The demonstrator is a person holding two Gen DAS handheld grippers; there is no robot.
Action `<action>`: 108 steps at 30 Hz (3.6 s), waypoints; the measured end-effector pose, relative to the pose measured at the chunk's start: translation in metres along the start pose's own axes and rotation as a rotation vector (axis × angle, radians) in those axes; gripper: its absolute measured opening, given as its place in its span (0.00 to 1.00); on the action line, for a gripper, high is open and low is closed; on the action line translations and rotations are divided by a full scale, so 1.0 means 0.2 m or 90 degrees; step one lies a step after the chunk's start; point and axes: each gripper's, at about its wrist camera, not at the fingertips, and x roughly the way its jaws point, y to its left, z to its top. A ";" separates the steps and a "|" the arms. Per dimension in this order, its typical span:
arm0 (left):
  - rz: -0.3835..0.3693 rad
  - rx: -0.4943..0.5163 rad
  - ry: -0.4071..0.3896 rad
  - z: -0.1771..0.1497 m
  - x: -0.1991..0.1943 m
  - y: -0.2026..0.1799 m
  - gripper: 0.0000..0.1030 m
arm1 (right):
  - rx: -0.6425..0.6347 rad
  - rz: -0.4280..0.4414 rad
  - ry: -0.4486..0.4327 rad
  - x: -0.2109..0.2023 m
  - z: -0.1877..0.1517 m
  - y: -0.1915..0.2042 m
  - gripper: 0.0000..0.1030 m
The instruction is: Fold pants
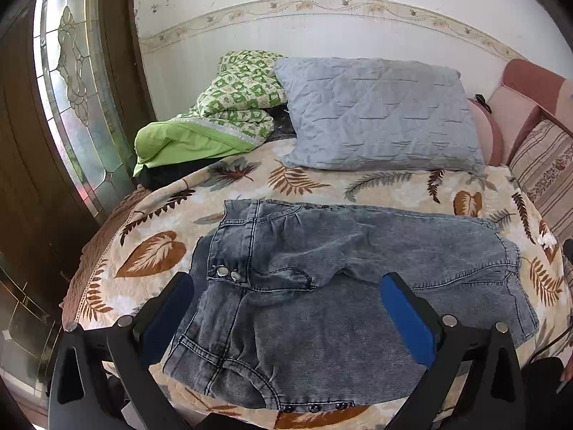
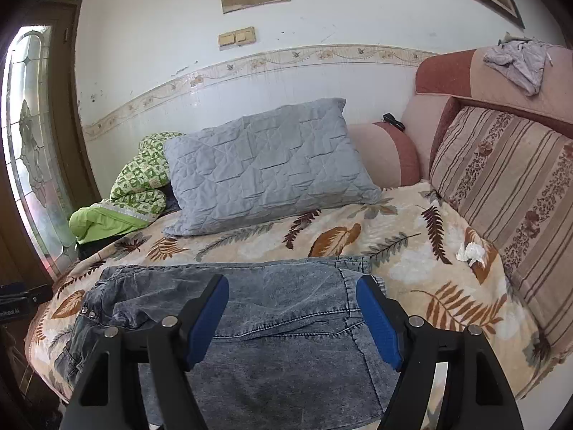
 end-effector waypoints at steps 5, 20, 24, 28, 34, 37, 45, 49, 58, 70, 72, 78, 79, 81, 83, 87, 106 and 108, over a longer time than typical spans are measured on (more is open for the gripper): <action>-0.002 0.007 -0.039 0.03 -0.11 -0.02 1.00 | -0.046 0.009 -0.010 -0.05 0.00 0.13 0.74; 0.006 0.007 -0.050 0.03 -0.16 -0.01 1.00 | -0.096 0.035 -0.031 -0.14 0.02 0.28 0.74; 0.007 0.006 -0.049 0.02 -0.15 -0.01 1.00 | -0.091 0.036 -0.029 -0.13 0.02 0.28 0.74; 0.008 0.006 -0.048 0.02 -0.15 0.00 1.00 | -0.093 0.038 -0.025 -0.12 0.01 0.29 0.74; 0.011 0.010 -0.042 0.02 -0.13 -0.01 1.00 | -0.092 0.036 -0.019 -0.10 0.00 0.28 0.74; 0.013 0.014 -0.034 0.02 -0.10 -0.01 1.00 | -0.083 0.035 -0.013 -0.08 -0.01 0.26 0.74; 0.019 0.021 -0.011 0.00 0.00 -0.03 1.00 | -0.049 0.022 0.013 0.02 -0.04 0.17 0.74; 0.022 0.023 0.000 0.01 0.05 -0.04 1.00 | -0.032 0.021 0.029 0.08 -0.05 0.13 0.74; 0.033 0.029 0.033 0.00 0.22 -0.05 1.00 | -0.011 0.010 0.059 0.25 -0.09 0.07 0.74; 0.057 0.038 0.071 0.01 0.46 -0.04 1.00 | 0.026 -0.005 0.095 0.52 -0.10 -0.03 0.74; 0.056 0.048 0.078 0.03 0.51 -0.04 1.00 | 0.035 -0.008 0.100 0.58 -0.09 -0.05 0.74; 0.066 0.048 0.133 0.18 0.77 0.12 1.00 | 0.050 -0.034 0.123 0.85 0.06 -0.28 0.74; 0.070 0.046 0.139 0.20 0.81 0.15 1.00 | 0.064 -0.033 0.138 0.91 0.09 -0.36 0.74; 0.083 0.042 0.153 0.25 0.90 0.22 1.00 | 0.104 -0.056 0.162 1.03 0.13 -0.52 0.74; 0.090 0.034 0.172 0.30 0.99 0.28 1.00 | 0.165 -0.053 0.197 1.15 0.14 -0.70 0.74; 0.076 0.010 0.205 0.39 1.15 0.40 1.00 | 0.242 -0.046 0.261 1.34 0.11 -0.91 0.74; 0.082 -0.171 0.347 0.60 1.60 0.68 1.00 | 0.166 -0.011 0.352 1.73 0.08 -0.68 0.37; 0.071 -0.178 0.360 0.59 1.63 0.68 1.00 | 0.154 -0.013 0.347 1.71 0.08 -0.67 0.32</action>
